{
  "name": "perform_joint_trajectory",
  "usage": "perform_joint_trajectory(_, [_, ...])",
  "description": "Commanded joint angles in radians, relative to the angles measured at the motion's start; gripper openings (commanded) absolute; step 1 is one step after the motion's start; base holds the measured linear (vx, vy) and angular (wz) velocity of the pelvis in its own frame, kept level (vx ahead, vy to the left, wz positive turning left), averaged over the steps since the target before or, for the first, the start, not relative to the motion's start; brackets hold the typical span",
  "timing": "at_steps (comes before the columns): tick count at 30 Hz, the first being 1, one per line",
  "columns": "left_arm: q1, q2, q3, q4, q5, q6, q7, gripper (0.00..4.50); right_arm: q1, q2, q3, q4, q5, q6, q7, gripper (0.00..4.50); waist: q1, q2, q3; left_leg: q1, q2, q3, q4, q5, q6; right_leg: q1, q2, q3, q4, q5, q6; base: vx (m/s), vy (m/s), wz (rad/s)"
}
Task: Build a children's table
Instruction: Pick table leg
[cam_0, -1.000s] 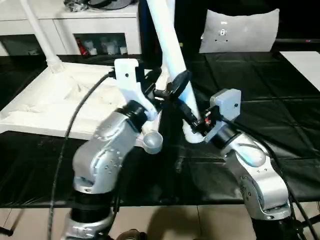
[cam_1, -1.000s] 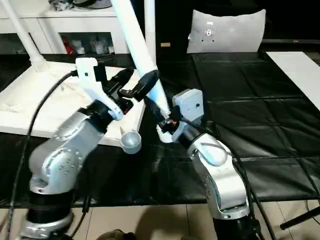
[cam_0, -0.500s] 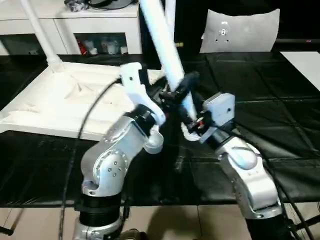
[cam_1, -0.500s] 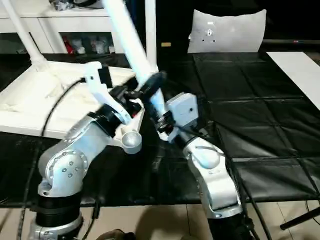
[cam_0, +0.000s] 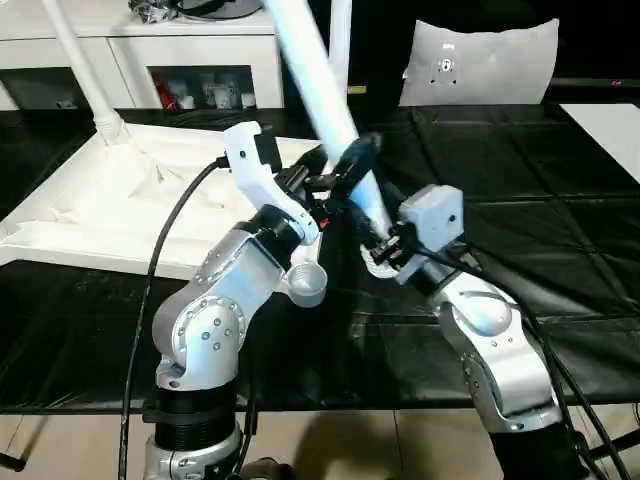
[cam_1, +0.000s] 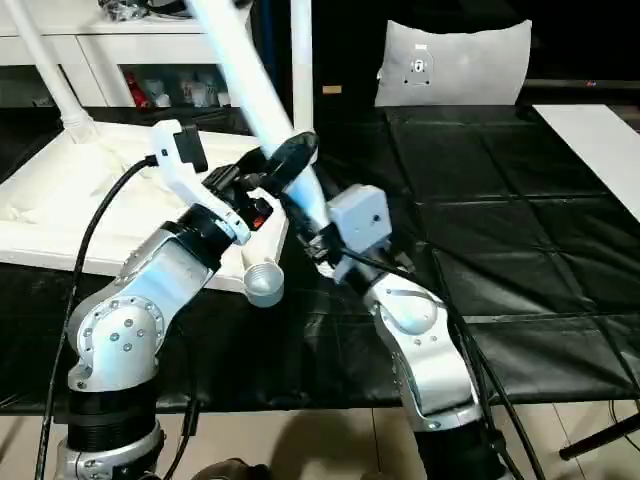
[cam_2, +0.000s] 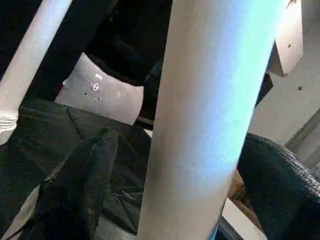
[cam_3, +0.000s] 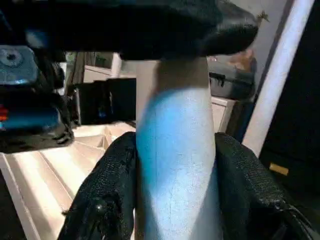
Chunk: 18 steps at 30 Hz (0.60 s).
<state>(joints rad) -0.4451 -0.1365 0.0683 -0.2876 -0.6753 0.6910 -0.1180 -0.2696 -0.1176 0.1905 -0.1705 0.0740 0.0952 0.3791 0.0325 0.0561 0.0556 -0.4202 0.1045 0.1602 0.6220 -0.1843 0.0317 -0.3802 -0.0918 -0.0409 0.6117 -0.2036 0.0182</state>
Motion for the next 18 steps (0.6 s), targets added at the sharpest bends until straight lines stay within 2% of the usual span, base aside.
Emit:
perform_joint_trajectory(1, [-0.002, 0.001, -0.006, 0.01, -0.012, 0.005, -0.002, 3.72, -0.01, -0.001, 0.005, 0.004, -0.001, -0.017, 0.005, 1.84, -0.002, -0.017, -0.064, 0.032, 0.108, -0.044, -0.089, -0.242, 0.027, 0.035, -0.064, 0.04, -0.066, -0.108, -0.22, 0.0, 0.0, 0.0])
perform_joint_trajectory(4, [-0.001, 0.001, -0.004, 0.01, -0.015, 0.007, -0.006, 3.58, -0.003, -0.003, 0.009, 0.0, -0.002, -0.02, 0.009, 1.84, -0.003, -0.016, -0.065, 0.032, 0.108, -0.045, -0.09, -0.249, 0.019, 0.035, -0.064, 0.04, -0.066, -0.116, -0.216, 0.0, 0.0, 0.0])
perform_joint_trajectory(5, [-0.001, 0.001, -0.004, 0.01, -0.015, 0.007, -0.006, 3.27, -0.003, -0.003, 0.009, 0.0, -0.002, -0.02, 0.009, 1.84, -0.003, -0.015, -0.065, 0.033, 0.109, -0.045, -0.091, -0.251, 0.018, 0.034, -0.063, 0.04, -0.066, -0.115, -0.215, 0.0, 0.0, 0.0])
perform_joint_trajectory(7, [0.002, 0.005, -0.005, 0.011, -0.016, 0.005, -0.009, 3.25, -0.001, -0.005, 0.009, 0.0, 0.0, -0.021, 0.011, 1.84, -0.003, -0.016, -0.065, 0.032, 0.108, -0.044, -0.089, -0.247, 0.018, 0.034, -0.063, 0.04, -0.066, -0.105, -0.216, 0.0, 0.0, 0.0])
perform_joint_trajectory(10, [0.003, 0.007, -0.004, 0.011, -0.017, 0.005, -0.012, 2.85, -0.002, -0.005, 0.007, 0.001, 0.001, -0.021, 0.014, 1.84, -0.003, -0.017, -0.065, 0.032, 0.107, -0.044, -0.089, -0.242, 0.021, 0.035, -0.064, 0.04, -0.066, -0.103, -0.216, 0.0, 0.0, 0.0])
perform_joint_trajectory(18, [0.001, 0.002, 0.004, 0.013, -0.026, 0.004, -0.013, 2.32, -0.005, -0.007, 0.01, 0.007, 0.0, -0.027, 0.017, 1.84, -0.002, -0.016, -0.065, 0.032, 0.108, -0.044, -0.089, -0.243, 0.026, 0.034, -0.063, 0.039, -0.065, -0.106, -0.222, 0.0, 0.0, 0.0])
